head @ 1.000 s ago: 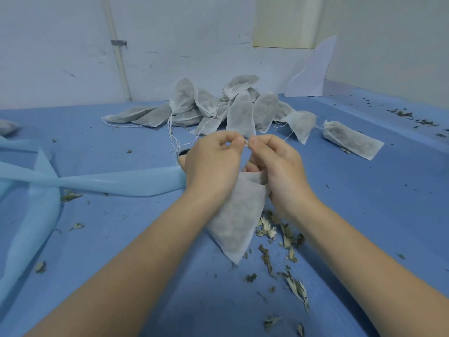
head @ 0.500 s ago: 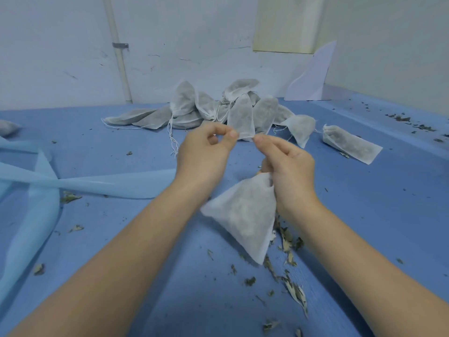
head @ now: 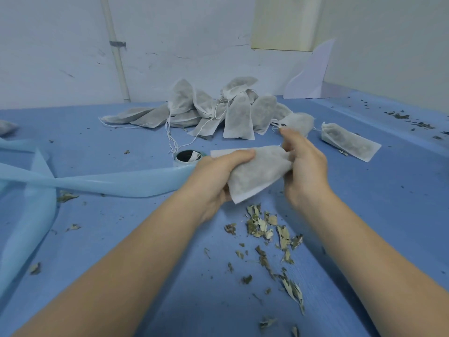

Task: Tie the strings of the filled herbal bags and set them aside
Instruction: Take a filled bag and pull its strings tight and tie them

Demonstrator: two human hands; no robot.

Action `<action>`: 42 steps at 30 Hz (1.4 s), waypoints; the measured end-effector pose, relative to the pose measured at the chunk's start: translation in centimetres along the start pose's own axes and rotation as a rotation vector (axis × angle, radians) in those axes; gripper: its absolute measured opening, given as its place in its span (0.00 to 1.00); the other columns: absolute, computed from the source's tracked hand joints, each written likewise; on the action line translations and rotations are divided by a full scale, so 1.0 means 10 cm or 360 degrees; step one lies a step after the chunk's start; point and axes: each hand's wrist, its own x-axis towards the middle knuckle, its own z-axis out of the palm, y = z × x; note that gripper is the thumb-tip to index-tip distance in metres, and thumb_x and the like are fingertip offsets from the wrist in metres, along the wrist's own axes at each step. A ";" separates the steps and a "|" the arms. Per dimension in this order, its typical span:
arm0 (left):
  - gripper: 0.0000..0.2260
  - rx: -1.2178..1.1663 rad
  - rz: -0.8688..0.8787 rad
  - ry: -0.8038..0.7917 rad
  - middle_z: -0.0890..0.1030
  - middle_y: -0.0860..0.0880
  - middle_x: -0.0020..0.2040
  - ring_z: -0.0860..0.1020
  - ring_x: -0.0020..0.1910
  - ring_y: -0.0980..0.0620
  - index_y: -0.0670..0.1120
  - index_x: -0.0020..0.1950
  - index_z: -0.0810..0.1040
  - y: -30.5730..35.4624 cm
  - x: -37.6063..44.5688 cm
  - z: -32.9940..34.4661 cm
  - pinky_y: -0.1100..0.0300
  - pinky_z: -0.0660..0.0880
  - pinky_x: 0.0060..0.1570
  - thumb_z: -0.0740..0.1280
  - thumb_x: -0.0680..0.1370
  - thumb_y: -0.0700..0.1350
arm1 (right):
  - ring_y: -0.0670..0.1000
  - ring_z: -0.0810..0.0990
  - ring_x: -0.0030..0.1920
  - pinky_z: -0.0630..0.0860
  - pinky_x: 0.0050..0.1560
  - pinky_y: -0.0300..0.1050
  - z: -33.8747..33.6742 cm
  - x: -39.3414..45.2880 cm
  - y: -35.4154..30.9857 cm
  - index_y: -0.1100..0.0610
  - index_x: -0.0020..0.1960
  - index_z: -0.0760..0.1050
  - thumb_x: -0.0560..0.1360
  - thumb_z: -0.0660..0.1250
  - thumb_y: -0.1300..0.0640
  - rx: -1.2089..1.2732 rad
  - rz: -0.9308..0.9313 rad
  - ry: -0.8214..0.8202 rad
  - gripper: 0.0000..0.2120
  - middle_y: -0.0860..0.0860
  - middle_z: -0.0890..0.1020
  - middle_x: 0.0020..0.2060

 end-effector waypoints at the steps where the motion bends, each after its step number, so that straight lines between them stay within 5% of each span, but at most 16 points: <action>1: 0.10 -0.0019 0.0016 0.0052 0.84 0.43 0.48 0.82 0.45 0.48 0.39 0.54 0.80 0.00 0.01 0.00 0.53 0.80 0.42 0.70 0.74 0.41 | 0.44 0.72 0.31 0.69 0.37 0.40 -0.01 -0.01 0.00 0.50 0.28 0.78 0.71 0.73 0.57 -0.0050 -0.0027 -0.0122 0.13 0.43 0.75 0.27; 5: 0.13 -0.0063 0.0024 0.0174 0.83 0.41 0.51 0.81 0.47 0.45 0.38 0.58 0.78 0.01 0.00 0.00 0.50 0.78 0.48 0.68 0.76 0.43 | 0.43 0.81 0.42 0.75 0.41 0.36 -0.03 -0.08 0.00 0.50 0.37 0.83 0.72 0.72 0.58 -0.0342 -0.0219 -0.0534 0.06 0.44 0.83 0.37; 9: 0.20 -0.0186 -0.0107 0.0039 0.82 0.38 0.54 0.82 0.46 0.40 0.37 0.60 0.76 0.07 -0.01 -0.04 0.43 0.80 0.43 0.66 0.77 0.51 | 0.42 0.79 0.50 0.74 0.54 0.36 -0.06 -0.11 -0.02 0.50 0.37 0.82 0.72 0.72 0.61 -0.0649 -0.0526 -0.0747 0.08 0.43 0.83 0.43; 13: 0.23 -0.0037 0.0064 0.0017 0.83 0.40 0.52 0.82 0.51 0.44 0.36 0.57 0.79 0.05 0.00 -0.08 0.48 0.76 0.58 0.73 0.70 0.52 | 0.43 0.79 0.53 0.74 0.57 0.38 -0.08 -0.12 -0.03 0.50 0.42 0.82 0.73 0.72 0.61 -0.0801 -0.0711 -0.0888 0.06 0.44 0.82 0.47; 20: 0.07 0.0146 0.0286 0.0232 0.85 0.43 0.40 0.83 0.36 0.51 0.35 0.46 0.82 0.05 0.04 -0.16 0.63 0.79 0.37 0.74 0.70 0.37 | 0.45 0.78 0.55 0.73 0.59 0.42 -0.09 -0.09 -0.03 0.51 0.48 0.81 0.76 0.68 0.62 -0.1023 -0.0887 -0.0939 0.07 0.44 0.81 0.49; 23: 0.03 0.0152 0.0358 0.0218 0.84 0.47 0.35 0.83 0.33 0.54 0.37 0.42 0.81 0.13 0.02 -0.20 0.66 0.78 0.33 0.72 0.70 0.35 | 0.43 0.78 0.55 0.73 0.58 0.42 -0.05 -0.08 -0.01 0.48 0.48 0.81 0.78 0.66 0.62 -0.0909 -0.0728 -0.0953 0.10 0.43 0.82 0.48; 29: 0.06 0.0097 0.0500 0.0568 0.84 0.50 0.37 0.83 0.37 0.54 0.41 0.43 0.81 0.35 0.10 -0.44 0.61 0.80 0.42 0.75 0.69 0.38 | 0.49 0.79 0.50 0.76 0.59 0.44 0.21 0.00 0.03 0.54 0.58 0.76 0.81 0.58 0.58 -0.0167 -0.0005 -0.1032 0.09 0.50 0.80 0.49; 31: 0.08 -0.0005 0.0527 0.0766 0.84 0.50 0.42 0.83 0.43 0.54 0.44 0.44 0.79 0.43 0.14 -0.59 0.59 0.80 0.48 0.75 0.69 0.39 | 0.50 0.79 0.46 0.77 0.58 0.45 0.23 0.02 0.11 0.58 0.61 0.75 0.81 0.60 0.62 -0.0445 -0.0013 -0.1004 0.11 0.54 0.80 0.51; 35: 0.14 0.0010 0.0540 0.1000 0.82 0.47 0.53 0.81 0.52 0.50 0.43 0.55 0.78 0.48 0.22 -0.81 0.54 0.76 0.58 0.74 0.71 0.42 | 0.46 0.79 0.50 0.73 0.58 0.39 0.28 0.08 0.28 0.54 0.68 0.73 0.75 0.71 0.57 -0.1669 -0.0390 -0.1226 0.22 0.47 0.79 0.57; 38: 0.14 0.0039 0.0555 0.1047 0.82 0.47 0.53 0.81 0.52 0.49 0.42 0.57 0.78 0.47 0.24 -0.85 0.53 0.76 0.58 0.73 0.72 0.42 | 0.41 0.80 0.41 0.72 0.47 0.28 0.42 0.11 0.36 0.53 0.69 0.71 0.70 0.75 0.55 -0.1665 -0.0355 -0.1320 0.29 0.45 0.79 0.53; 40: 0.13 0.0042 0.0554 0.1031 0.82 0.46 0.53 0.81 0.52 0.48 0.42 0.56 0.79 0.47 0.25 -0.84 0.52 0.76 0.58 0.72 0.72 0.41 | 0.39 0.77 0.33 0.72 0.41 0.27 0.51 0.14 0.41 0.51 0.68 0.72 0.68 0.77 0.53 -0.1553 -0.0334 -0.1335 0.30 0.44 0.77 0.49; 42: 0.12 0.0057 0.0545 0.1021 0.82 0.46 0.52 0.81 0.52 0.48 0.42 0.55 0.79 0.47 0.25 -0.83 0.52 0.76 0.58 0.73 0.72 0.41 | 0.38 0.74 0.35 0.70 0.43 0.30 0.60 0.17 0.45 0.47 0.68 0.72 0.66 0.78 0.49 -0.1634 -0.0426 -0.1348 0.32 0.43 0.73 0.50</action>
